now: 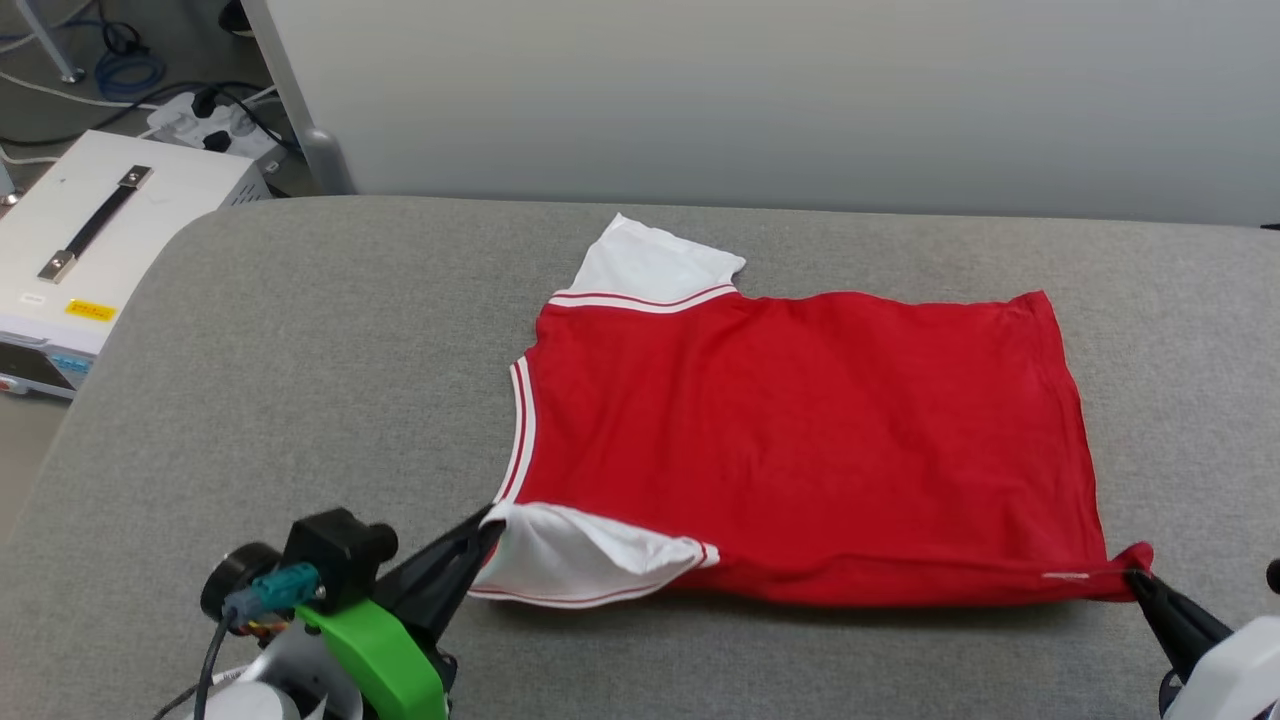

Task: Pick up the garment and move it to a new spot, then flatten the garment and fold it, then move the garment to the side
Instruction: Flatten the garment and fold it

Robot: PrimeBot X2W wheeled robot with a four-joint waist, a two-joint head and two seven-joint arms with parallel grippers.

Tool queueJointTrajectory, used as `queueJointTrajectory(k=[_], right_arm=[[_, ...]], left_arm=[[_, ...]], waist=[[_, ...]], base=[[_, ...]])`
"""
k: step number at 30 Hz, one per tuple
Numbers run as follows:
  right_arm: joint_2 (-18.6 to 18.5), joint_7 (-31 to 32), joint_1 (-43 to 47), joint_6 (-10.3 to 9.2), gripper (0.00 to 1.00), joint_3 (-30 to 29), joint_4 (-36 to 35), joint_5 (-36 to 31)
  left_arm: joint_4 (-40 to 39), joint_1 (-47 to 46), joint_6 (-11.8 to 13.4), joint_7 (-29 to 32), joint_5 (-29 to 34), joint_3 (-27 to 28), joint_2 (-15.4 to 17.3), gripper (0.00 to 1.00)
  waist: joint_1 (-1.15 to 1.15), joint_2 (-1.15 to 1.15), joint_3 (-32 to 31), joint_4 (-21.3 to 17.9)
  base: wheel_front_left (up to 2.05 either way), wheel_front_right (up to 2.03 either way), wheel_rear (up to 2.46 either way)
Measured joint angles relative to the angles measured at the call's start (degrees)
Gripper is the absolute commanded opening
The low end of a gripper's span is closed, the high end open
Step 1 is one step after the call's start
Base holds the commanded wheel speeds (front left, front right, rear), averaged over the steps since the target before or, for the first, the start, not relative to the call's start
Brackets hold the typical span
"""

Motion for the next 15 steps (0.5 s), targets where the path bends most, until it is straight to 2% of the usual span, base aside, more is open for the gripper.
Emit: queueJointTrajectory(k=[6,15], right_arm=[[-0.35,1.89,-7.41,0.0,0.0,0.64,2.27,-2.3],[-1.4,3.9,-18.9,0.0,0.0,6.28,10.67,-3.15]], left_arm=[[4.86,-7.44,-2.05,2.35,-0.13,1.07,-0.96,0.0],[13.26,-16.17,-4.95,4.71,-0.18,0.7,-2.08,0.0]], waist=[[0.0,0.0,3.16,-1.13],[0.0,0.0,9.44,-3.11]], base=[[0.0,0.0,0.0],[0.0,0.0,0.0]])
